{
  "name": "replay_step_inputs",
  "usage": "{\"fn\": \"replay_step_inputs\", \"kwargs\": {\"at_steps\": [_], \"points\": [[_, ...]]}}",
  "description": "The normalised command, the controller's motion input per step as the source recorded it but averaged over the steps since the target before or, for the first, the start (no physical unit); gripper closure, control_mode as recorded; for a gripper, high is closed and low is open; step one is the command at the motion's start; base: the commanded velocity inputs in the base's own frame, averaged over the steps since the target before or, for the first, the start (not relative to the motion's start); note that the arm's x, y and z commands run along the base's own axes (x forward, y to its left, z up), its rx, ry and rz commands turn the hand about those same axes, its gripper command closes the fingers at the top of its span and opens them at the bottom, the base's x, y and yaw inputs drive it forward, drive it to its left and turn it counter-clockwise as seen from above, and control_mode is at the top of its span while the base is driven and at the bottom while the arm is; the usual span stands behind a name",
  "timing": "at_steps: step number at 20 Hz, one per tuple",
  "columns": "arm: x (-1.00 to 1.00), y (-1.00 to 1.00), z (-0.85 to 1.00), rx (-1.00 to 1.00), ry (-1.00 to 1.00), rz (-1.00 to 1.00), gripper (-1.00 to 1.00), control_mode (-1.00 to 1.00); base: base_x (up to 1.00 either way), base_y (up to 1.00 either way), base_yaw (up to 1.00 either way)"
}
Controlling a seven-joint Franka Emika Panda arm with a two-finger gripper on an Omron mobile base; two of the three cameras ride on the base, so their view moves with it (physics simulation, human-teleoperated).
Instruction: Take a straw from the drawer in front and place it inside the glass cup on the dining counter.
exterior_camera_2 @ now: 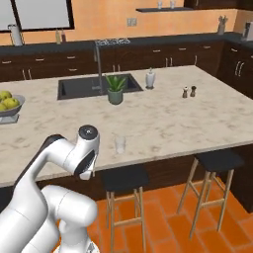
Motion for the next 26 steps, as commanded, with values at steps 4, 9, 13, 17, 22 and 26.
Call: {"fn": "replay_step_inputs", "kwargs": {"at_steps": [4, 9, 13, 17, 22, 26], "points": [[0.00, 0.00, 0.00, 0.00, 0.00, 0.00, 1.00, 1.00, 0.76, -0.30, 0.38], [0.00, 0.00, 0.00, 0.00, 0.00, 0.00, 1.00, 1.00, 0.72, -0.02, 0.33], [0.06, -0.01, -0.34, -0.13, -0.10, 0.18, 1.00, -1.00, 0.12, 0.00, 0.08], [-0.14, -0.06, -0.21, -0.51, -0.09, 0.07, 1.00, -1.00, 0.00, 0.00, 0.00], [-0.15, -0.34, -0.02, -0.48, -0.11, 0.00, 1.00, -1.00, 0.00, 0.00, 0.00], [0.00, -0.55, 0.17, -0.19, -0.20, 0.00, 1.00, -1.00, 0.00, 0.00, 0.00]]}}
